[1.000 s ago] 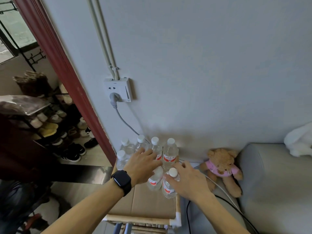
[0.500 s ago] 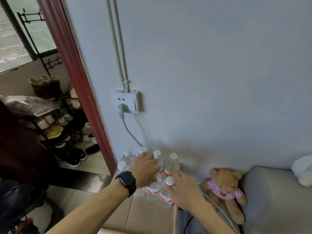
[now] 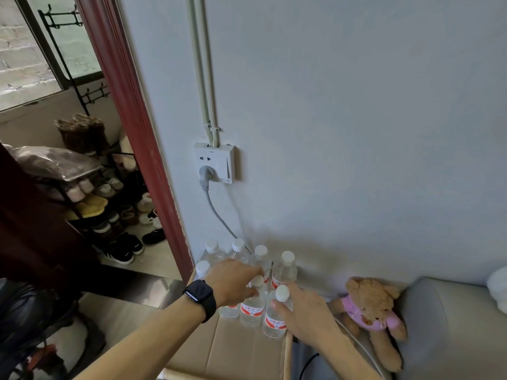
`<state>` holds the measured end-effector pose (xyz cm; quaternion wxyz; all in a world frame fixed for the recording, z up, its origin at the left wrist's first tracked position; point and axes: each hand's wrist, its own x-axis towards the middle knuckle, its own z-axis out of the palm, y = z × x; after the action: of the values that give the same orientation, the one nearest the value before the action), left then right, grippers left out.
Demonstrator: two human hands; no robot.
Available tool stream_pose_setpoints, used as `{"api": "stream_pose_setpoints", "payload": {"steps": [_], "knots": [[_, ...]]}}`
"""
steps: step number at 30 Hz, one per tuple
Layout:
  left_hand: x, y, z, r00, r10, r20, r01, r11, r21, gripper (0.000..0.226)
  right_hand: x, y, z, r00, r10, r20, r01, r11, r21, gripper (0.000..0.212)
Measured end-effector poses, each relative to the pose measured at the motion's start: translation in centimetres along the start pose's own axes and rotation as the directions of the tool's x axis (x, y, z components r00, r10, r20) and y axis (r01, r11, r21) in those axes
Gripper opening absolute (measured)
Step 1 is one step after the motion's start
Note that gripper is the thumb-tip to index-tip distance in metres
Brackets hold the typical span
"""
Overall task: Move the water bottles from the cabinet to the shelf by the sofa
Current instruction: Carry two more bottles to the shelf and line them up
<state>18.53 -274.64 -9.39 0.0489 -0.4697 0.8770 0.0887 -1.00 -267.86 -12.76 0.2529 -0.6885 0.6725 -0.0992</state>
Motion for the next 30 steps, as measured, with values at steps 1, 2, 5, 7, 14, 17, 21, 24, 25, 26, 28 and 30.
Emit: {"api": "stream_pose_setpoints", "payload": {"steps": [1,2,5,7,14,17,21,24,25,26,28,30], "knots": [[0.0,0.0,0.0,1.0,-0.001,0.009,0.001,1.0,-0.007,0.037,0.1,0.0,-0.1,1.0,-0.001,-0.008,0.001,1.0,0.005,0.041],[0.0,-0.1,-0.1,1.0,0.001,0.019,0.0,1.0,-0.017,0.037,0.2,0.0,-0.2,1.0,0.0,-0.021,0.0,1.0,0.01,0.04],[0.2,-0.1,-0.3,0.999,0.0,0.037,0.003,0.998,-0.058,0.037,0.3,-0.3,0.1,0.998,0.017,-0.067,-0.013,0.998,0.059,0.038],[0.2,-0.3,-0.5,0.999,-0.004,0.036,0.006,0.997,-0.073,0.036,0.4,-0.4,0.5,0.996,0.031,-0.09,-0.022,0.996,0.091,0.035],[0.0,-0.5,0.3,1.0,0.009,-0.003,-0.009,0.998,-0.061,0.044,0.2,0.4,-0.3,0.999,-0.003,-0.053,0.004,1.0,0.02,0.05],[0.0,-0.4,0.4,0.999,0.002,-0.054,-0.006,0.997,-0.072,0.047,-0.1,0.6,-0.9,0.988,-0.046,-0.149,0.049,0.999,0.02,0.037],[0.2,-0.3,0.1,0.996,0.04,-0.083,-0.04,0.999,-0.003,0.042,0.2,0.3,-1.1,0.983,-0.077,-0.167,0.072,0.997,-0.033,0.028],[0.4,-0.1,-0.3,0.994,0.033,-0.106,-0.029,0.999,0.043,0.04,0.5,-0.1,-1.0,0.981,-0.078,-0.179,0.068,0.996,-0.06,0.028],[0.4,0.0,-0.3,0.993,0.028,-0.114,-0.023,0.999,0.045,0.04,0.5,-0.1,-0.9,0.981,-0.077,-0.177,0.068,0.996,-0.057,0.029],[0.4,0.1,-0.3,0.993,0.023,-0.112,-0.018,0.999,0.045,0.039,0.5,0.0,-0.8,0.983,-0.075,-0.17,0.067,0.996,-0.055,0.029],[0.3,0.1,-0.1,0.994,0.015,-0.107,-0.011,0.999,0.039,0.037,0.4,0.2,-0.6,0.984,-0.077,-0.162,0.07,0.996,-0.047,0.03],[0.2,0.1,-0.1,0.994,0.002,-0.108,0.002,0.999,0.036,0.037,0.3,0.4,-0.5,0.982,-0.078,-0.173,0.074,0.997,-0.03,0.03]]}}
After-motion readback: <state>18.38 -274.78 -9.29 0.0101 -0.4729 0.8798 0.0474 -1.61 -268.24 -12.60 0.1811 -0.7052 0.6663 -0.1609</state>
